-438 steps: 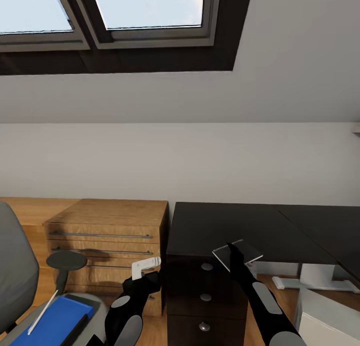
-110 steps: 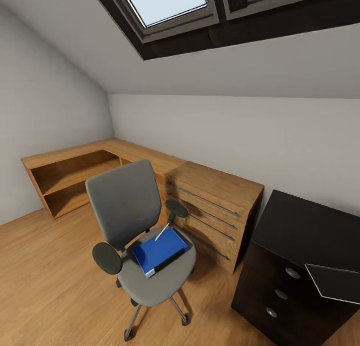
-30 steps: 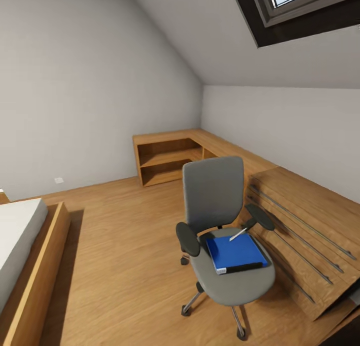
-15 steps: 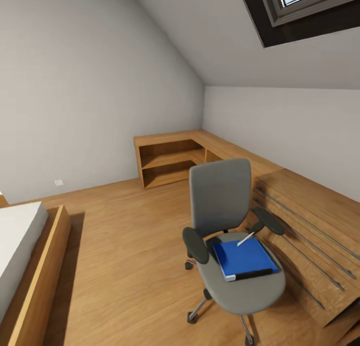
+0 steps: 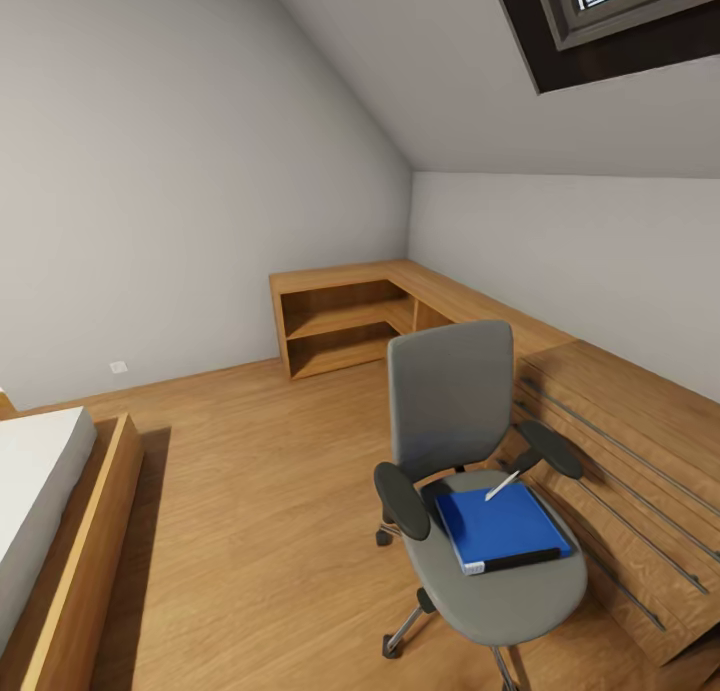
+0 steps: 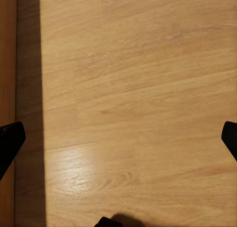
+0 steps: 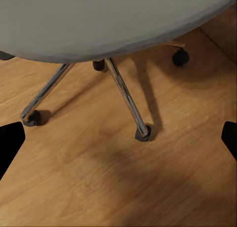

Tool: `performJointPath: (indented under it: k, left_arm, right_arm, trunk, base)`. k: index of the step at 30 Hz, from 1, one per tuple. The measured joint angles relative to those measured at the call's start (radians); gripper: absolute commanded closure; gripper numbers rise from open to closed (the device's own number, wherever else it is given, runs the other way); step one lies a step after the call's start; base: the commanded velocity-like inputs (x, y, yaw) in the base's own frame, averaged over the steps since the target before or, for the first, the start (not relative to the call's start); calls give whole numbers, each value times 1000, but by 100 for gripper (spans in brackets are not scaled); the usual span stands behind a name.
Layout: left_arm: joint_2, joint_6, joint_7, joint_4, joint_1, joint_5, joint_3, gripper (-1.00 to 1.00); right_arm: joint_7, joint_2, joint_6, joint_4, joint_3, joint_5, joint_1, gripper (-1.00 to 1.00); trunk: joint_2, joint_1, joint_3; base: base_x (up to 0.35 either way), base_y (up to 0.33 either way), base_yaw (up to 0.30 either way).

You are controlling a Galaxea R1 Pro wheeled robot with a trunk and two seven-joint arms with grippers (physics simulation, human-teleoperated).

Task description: In the bedroom, organize the workspace by keeping the computer under the desk, ensuring the monitor is on the desk, placing the keyboard on the desk next to the monitor, placing the mouse on the desk next to the keyboard, moving the folder from the swivel chair onto the desk next to the mouse, stacking the notebook on top of the folder with the pen on top of the notebook, and positioning the swivel chair next to the desk.

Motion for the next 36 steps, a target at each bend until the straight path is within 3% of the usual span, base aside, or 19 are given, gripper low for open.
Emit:
performJointPath:
  k: [6, 8, 9, 12, 15, 17, 18, 19, 23, 26, 27, 28, 29, 31, 33, 34, 35, 36]
  left_arm:
    - [1, 0, 0, 1, 0, 0, 2, -100]
    - [2, 0, 0, 1, 0, 1, 12, -100]
    - [2, 0, 0, 1, 0, 1, 40, -100]
    - [2, 1, -1, 2, 0, 1, 81, -100]
    - [2, 3, -2, 2, 0, 2, 111, -100]
    - [2, 4, -3, 2, 0, 1, 121, -100]
    - [3, 4, -16, 3, 0, 2, 125, -100]
    - [3, 3, -38, 4, -1, 3, 128, -100]
    - [4, 5, -114, -1, 1, 14, 165, -100]
    - [3, 18, -147, -17, -14, 17, 198, -100]
    - [6, 70, -156, -79, -54, 19, 210, -100]
    - [10, 124, -157, -125, -107, 17, 217, -100]
    - [12, 161, -157, -151, -111, 20, 224, -100]
    - [18, 405, -159, -329, -171, 27, 342, -100]
    - [15, 563, -158, -458, -183, 26, 414, -100]
    - [14, 604, -158, -502, -188, 26, 430, -100]
    - [15, 714, -159, -636, -198, 24, 476, -100]
    - [18, 738, -159, -701, -200, 24, 488, -100]
  right_arm:
    - [-34, -43, 8, -6, -15, -20, -1, -100]
    - [-71, -58, 12, -31, -30, -56, -4, -100]
    - [-94, -65, 23, -69, -37, -95, -7, -100]
    - [-116, -75, 74, -139, -41, -140, -13, -100]
    - [-150, -103, 220, -258, -40, -167, -31, -100]
    - [-182, -114, 371, -362, -37, -174, -53, -100]
    - [-213, -118, 507, -453, -38, -178, -84, -100]
    - [-227, -119, 562, -486, -37, -178, -124, -100]
    - [-272, -119, 685, -498, -37, -178, -250, -100]
    - [-320, -117, 838, -478, -35, -178, -366, -100]
    - [-340, -112, 956, -468, -33, -179, -446, -100]
    - [-346, -106, 1003, -459, -32, -177, -507, -100]
    - [-350, -102, 1023, -451, -32, -177, -517, -100]
    - [-378, -70, 1070, -386, -30, -178, -592, -100]
    - [-388, -34, 1086, -354, -27, -178, -624, -100]
    - [-390, -19, 1089, -347, -26, -176, -631, -100]
    - [-394, 29, 1080, -316, -16, -171, -646, -100]
    - [-395, 46, 1074, -307, -11, -167, -648, -100]
  trunk:
    - [0, 0, 0]
    - [0, 0, 0]
    - [0, 0, 0]
    - [0, 0, 0]
    - [0, 0, 0]
    - [0, 0, 0]
    - [0, 0, 0]
    - [0, 0, 0]
    - [0, 0, 0]
    - [0, 0, 0]
    - [0, 0, 0]
    - [0, 0, 0]
    - [0, 0, 0]
    - [0, 0, 0]
    - [0, 0, 0]
    - [0, 0, 0]
    - [0, 0, 0]
    - [0, 0, 0]
  base:
    - [0, 0, 0]
    - [0, 0, 0]
    - [0, 0, 0]
    - [0, 0, 0]
    - [0, 0, 0]
    - [0, 0, 0]
    - [0, 0, 0]
    - [0, 0, 0]
    - [0, 0, 0]
    - [0, 0, 0]
    - [0, 0, 0]
    - [0, 0, 0]
    - [0, 0, 0]
    - [0, 0, 0]
    - [0, 0, 0]
    - [0, 0, 0]
    - [0, 0, 0]
    - [0, 0, 0]
